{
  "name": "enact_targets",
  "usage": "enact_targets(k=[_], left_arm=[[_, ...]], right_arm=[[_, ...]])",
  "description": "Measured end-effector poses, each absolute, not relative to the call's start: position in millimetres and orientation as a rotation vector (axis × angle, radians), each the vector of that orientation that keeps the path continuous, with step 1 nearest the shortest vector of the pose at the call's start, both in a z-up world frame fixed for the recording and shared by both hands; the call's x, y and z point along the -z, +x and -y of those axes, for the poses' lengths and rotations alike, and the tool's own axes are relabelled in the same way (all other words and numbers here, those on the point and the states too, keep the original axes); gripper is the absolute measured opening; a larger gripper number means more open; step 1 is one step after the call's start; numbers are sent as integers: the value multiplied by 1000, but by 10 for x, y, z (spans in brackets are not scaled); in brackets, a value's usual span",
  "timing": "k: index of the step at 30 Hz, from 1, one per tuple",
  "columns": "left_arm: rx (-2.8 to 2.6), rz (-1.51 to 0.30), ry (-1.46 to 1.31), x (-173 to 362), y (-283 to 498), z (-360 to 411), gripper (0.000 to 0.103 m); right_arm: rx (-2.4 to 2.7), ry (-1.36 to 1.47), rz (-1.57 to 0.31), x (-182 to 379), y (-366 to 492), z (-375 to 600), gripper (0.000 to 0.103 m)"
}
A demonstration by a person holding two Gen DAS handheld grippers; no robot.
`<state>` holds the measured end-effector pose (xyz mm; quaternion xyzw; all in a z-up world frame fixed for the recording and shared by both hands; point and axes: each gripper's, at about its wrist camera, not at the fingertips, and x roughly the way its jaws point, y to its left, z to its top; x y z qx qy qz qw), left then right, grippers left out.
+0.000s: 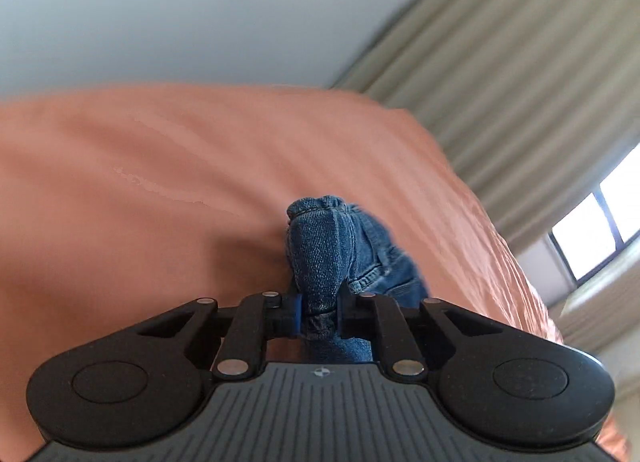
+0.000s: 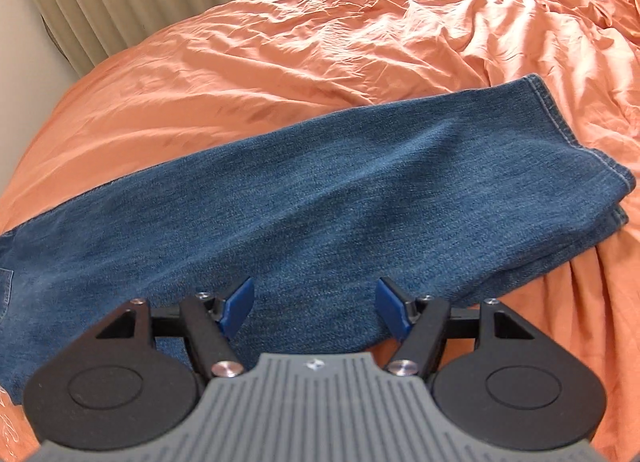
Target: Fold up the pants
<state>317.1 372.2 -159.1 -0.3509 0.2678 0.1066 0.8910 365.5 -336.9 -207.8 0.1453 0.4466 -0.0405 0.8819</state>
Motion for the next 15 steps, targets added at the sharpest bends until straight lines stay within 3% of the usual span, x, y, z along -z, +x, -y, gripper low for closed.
enact_targets(k=[3,12,15], left_arm=[[-225,-583,-543,1409,3298,-3632,16],[-341,-781,-538,2135,3531,-3733,20],[-366,-825,-442,1980,3592,-3633,38]], right_arm=[[106,318,-926,2055,3568,3443,64],[231,469,-898,1979,3144,3998,60],[286,530,-860,1918,2961,4256,61]])
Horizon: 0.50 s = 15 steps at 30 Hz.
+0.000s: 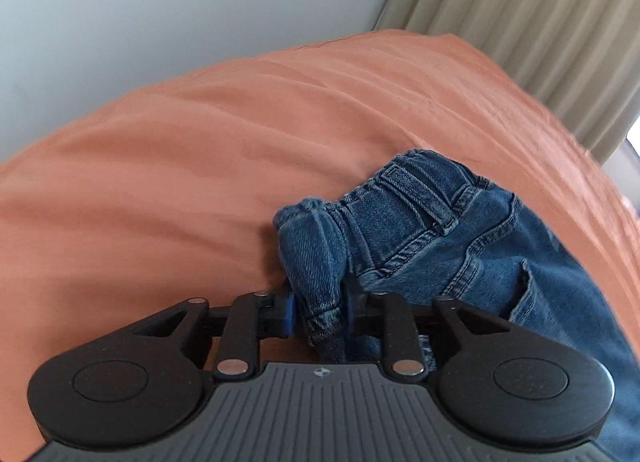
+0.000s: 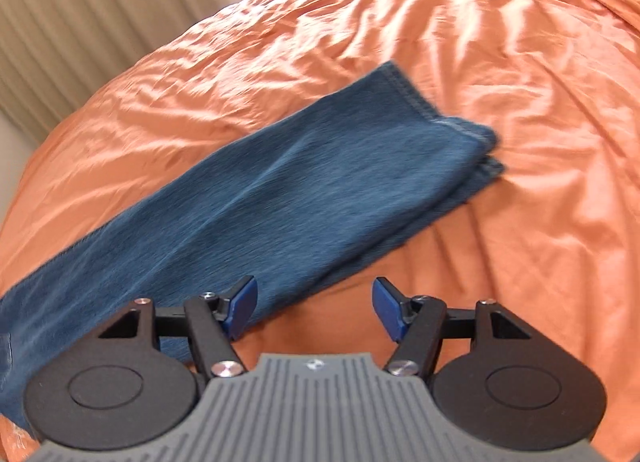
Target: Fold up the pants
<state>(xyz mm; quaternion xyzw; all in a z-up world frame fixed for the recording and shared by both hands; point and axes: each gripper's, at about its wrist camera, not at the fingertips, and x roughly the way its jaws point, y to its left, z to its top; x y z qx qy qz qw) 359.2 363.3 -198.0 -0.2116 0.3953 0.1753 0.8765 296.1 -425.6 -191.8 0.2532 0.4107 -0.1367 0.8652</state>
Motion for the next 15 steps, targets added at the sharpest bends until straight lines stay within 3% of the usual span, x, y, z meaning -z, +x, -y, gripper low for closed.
enact_targets(k=[2,3,15], left_arm=[[-374,-830,-349,1820,3586,-3532,52],[-376,-826,-307,1743,3552,-3483,55],[-122,-758,-169,1051,3322,-2303,55]], right_arm=[[309,589,-820,1879,2830,4443,59],[317,619,-801,1869,2773,4532,57],[349,885,-679,1978,2653,5439,39]])
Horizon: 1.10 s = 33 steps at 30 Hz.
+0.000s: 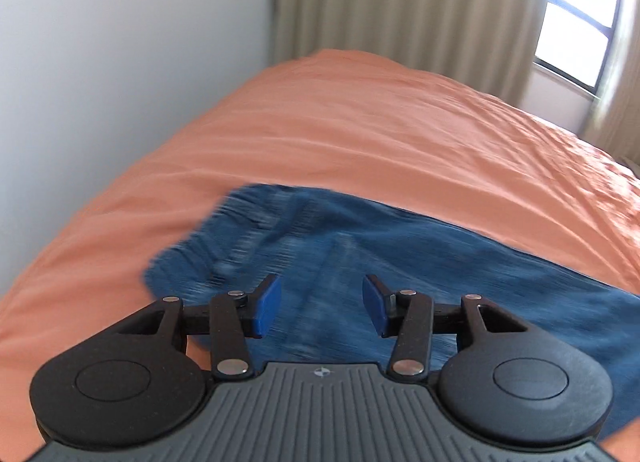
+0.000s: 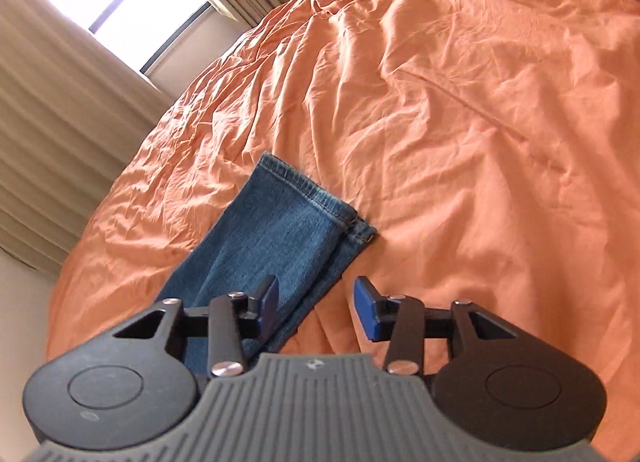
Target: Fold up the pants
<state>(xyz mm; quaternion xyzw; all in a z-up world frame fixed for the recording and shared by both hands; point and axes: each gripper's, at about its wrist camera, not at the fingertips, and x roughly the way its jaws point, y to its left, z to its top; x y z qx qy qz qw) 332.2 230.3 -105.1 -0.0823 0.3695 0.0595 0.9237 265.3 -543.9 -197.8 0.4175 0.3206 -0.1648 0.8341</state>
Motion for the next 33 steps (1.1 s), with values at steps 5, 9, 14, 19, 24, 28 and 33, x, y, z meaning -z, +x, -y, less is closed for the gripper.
enact_targets(k=[5,9,14,19,24,28,33], left_arm=[[-33,-806,-127,1131,3279,-1697,45],[-16,-855,-109,1241,3291,-1393,44],[-42,-900,-133,1329,3333,-1212,43],[-63,-938,-140,1380,3350,-1075,43],[-80,-962,-128,1413,3324,-1021,43],[-73,-976,-123,1409,3358,-962,41],[16,-962,-118,1352,3416,-688,41]], right_arm=[[364,994,-644,2153,2796,5750,35],[368,1060,-680,2395,2825,5919,30],[299,1139,-696,2747,2864,5946,23],[229,1134,-578,2629,2880,6047,3],[270,1011,-664,2745,2864,6104,0],[255,1098,-646,2877,2839,6179,4],[202,1272,-520,2812,2488,6302,55]])
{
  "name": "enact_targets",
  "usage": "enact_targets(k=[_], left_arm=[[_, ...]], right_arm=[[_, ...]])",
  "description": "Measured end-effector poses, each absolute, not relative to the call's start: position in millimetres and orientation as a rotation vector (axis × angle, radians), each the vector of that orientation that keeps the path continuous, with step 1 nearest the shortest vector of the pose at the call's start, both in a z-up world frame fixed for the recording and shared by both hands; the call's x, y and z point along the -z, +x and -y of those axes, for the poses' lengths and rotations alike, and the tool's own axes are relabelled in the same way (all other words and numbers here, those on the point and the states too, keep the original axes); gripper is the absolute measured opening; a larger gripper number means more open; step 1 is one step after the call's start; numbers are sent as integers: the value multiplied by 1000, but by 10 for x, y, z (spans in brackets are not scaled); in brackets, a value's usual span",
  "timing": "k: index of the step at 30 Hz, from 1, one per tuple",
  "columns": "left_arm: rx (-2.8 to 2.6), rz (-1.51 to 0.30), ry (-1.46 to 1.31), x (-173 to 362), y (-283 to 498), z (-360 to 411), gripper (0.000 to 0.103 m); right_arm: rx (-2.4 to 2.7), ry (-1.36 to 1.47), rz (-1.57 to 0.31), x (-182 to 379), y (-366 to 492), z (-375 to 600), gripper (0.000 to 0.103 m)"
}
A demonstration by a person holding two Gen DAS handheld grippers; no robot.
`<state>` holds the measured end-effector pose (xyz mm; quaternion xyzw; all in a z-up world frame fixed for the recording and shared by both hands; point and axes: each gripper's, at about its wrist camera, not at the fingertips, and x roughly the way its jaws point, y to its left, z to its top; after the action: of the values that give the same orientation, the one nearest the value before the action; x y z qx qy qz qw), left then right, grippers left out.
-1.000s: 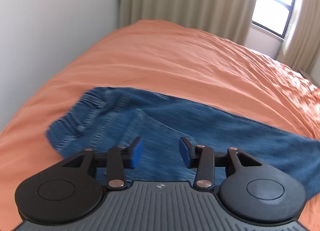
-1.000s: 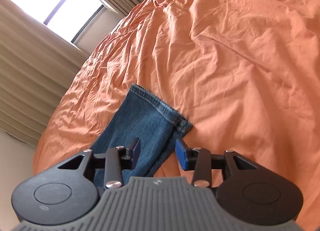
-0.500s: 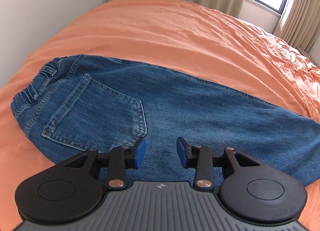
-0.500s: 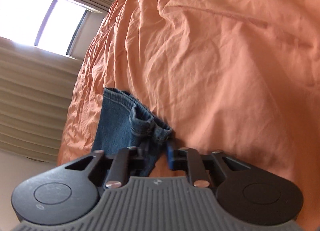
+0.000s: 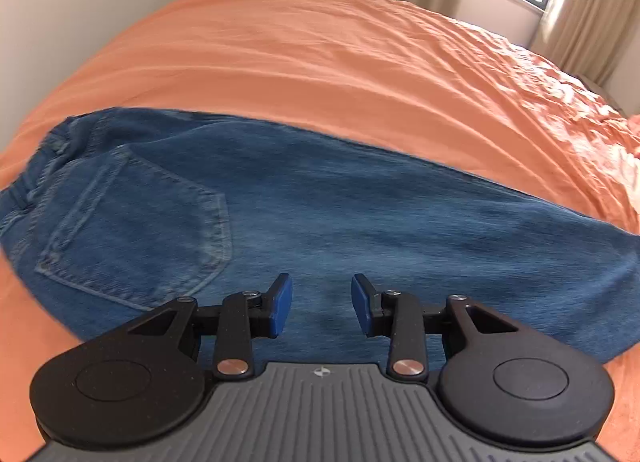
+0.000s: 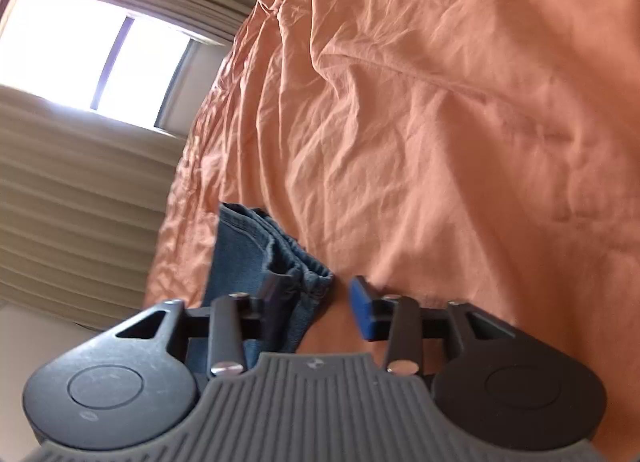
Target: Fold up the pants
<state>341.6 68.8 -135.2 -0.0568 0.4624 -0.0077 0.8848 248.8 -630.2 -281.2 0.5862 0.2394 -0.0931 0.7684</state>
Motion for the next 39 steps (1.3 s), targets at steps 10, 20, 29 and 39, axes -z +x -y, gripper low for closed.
enact_targets(k=[10,20,29,39], left_arm=[[196,-1011,-189,1538,3719,211,34],[394,-1021,-45,1624,3991,1150,26],[463,-1016,17,1933,4491,1904,18],[431,-1060,85,2251,5008,2330,4]], right_arm=[[149,1309,-576,2999,2786,6087,46],[113,1126,-569,2917,2816,6157,0],[122,1142,-528,3040,2723,6121,0],[133,1090,-550,2993,2796,6086,1]])
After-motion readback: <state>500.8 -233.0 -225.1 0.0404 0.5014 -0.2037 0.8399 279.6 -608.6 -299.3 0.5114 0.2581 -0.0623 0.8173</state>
